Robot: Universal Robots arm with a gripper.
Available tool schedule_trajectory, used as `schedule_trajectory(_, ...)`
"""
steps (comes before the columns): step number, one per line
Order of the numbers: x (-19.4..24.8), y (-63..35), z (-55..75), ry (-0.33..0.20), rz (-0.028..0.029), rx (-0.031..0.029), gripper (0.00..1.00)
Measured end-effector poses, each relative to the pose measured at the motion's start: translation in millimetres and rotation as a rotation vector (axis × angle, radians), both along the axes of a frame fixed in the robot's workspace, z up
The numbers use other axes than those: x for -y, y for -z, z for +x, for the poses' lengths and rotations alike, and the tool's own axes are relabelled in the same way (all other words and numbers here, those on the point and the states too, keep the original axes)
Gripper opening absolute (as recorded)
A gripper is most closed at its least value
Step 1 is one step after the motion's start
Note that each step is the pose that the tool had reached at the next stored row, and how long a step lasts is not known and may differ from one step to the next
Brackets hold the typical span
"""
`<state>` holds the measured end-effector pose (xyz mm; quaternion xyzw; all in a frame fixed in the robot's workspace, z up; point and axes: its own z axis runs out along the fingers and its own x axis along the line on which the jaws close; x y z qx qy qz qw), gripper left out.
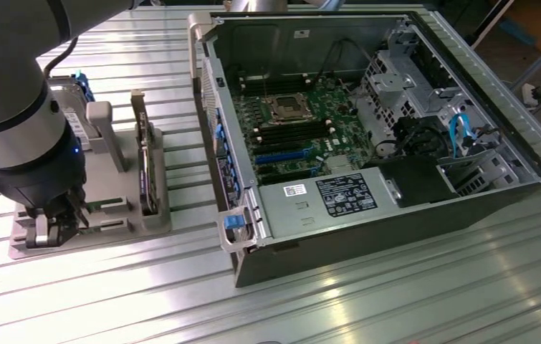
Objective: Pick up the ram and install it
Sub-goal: 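Pick up the ram and move it above insertion slot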
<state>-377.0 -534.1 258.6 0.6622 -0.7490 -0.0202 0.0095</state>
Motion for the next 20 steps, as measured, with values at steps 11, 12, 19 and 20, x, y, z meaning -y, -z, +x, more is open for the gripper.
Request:
schedule_trajectory(11,-1.6,1.0,0.1,0.0,0.0007,0.0002,0.24)
schedule_trajectory(12,-1.8,1.2,0.1,0.0,0.001,0.0002,0.24)
schedule_trajectory(19,-2.0,1.3,0.0,-0.002,0.0012,0.0008,0.24)
schedule_trajectory(20,-2.0,1.4,0.0,-0.003,0.0012,0.0012,0.24)
